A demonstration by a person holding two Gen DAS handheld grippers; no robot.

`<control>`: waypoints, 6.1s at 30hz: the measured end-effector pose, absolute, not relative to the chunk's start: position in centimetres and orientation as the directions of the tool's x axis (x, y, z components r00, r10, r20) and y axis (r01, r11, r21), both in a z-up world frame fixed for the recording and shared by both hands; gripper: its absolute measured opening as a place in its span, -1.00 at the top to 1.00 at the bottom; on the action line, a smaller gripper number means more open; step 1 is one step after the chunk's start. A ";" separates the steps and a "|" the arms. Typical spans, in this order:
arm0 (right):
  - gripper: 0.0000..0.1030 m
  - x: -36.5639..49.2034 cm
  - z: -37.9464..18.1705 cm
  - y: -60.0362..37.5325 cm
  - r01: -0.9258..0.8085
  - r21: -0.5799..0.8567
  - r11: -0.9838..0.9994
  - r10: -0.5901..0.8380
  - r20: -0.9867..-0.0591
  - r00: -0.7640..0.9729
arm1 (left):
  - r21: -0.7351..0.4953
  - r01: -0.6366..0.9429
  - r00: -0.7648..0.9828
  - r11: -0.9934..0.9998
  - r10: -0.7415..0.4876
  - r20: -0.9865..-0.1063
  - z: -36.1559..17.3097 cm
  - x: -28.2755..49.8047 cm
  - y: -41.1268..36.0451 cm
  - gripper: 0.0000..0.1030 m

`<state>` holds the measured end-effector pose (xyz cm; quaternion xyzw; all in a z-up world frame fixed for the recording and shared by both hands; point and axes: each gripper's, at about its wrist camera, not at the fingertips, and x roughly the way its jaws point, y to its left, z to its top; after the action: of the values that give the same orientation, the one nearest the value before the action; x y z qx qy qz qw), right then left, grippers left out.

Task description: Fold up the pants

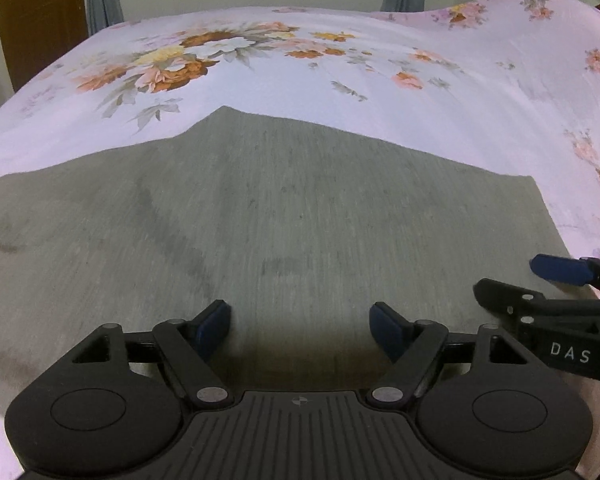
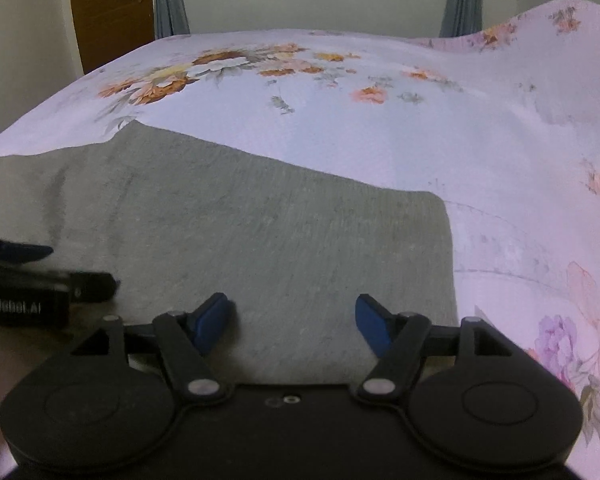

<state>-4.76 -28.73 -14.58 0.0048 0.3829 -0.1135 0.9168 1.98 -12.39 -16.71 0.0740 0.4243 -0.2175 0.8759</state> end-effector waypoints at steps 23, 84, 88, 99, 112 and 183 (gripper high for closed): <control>-0.33 -4.5 -13.4 -26.0 0.174 -0.018 0.985 -0.139 -0.687 0.713 | -0.041 0.271 0.635 0.962 -0.210 -0.744 -14.2 1.0 -4.4 -0.51; -0.50 2.3 -15.6 -12.4 -0.091 -0.090 0.992 -0.003 -0.730 0.683 | -0.405 -0.159 0.595 0.900 -0.240 -0.767 -19.5 7.6 14.8 -0.72; -0.53 2.3 -15.7 -12.3 -0.087 -0.097 0.991 -0.011 -0.727 0.686 | -0.449 -0.148 0.615 0.881 -0.274 -0.740 -20.4 8.5 14.7 -0.71; -0.54 3.0 -15.8 -11.8 -0.073 -0.107 0.992 -0.028 -0.728 0.684 | -0.528 -0.194 0.636 0.827 -0.303 -0.709 -21.8 11.7 14.4 0.26; -0.32 2.5 -15.7 -13.8 -0.024 -0.157 0.987 -0.100 -0.731 0.675 | -0.353 -0.024 0.750 0.935 -0.217 -0.625 -16.7 10.3 11.8 0.62; 0.38 -8.5 -5.9 -32.0 0.202 0.416 0.886 0.023 -0.476 0.879 | -0.226 0.422 0.623 0.878 -0.463 -0.631 -11.7 0.7 -5.0 -0.49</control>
<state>-8.51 -32.04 -5.93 0.2335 0.2413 -0.0476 0.9407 0.69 -5.04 -11.67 -0.0281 0.3578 -0.2457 0.9004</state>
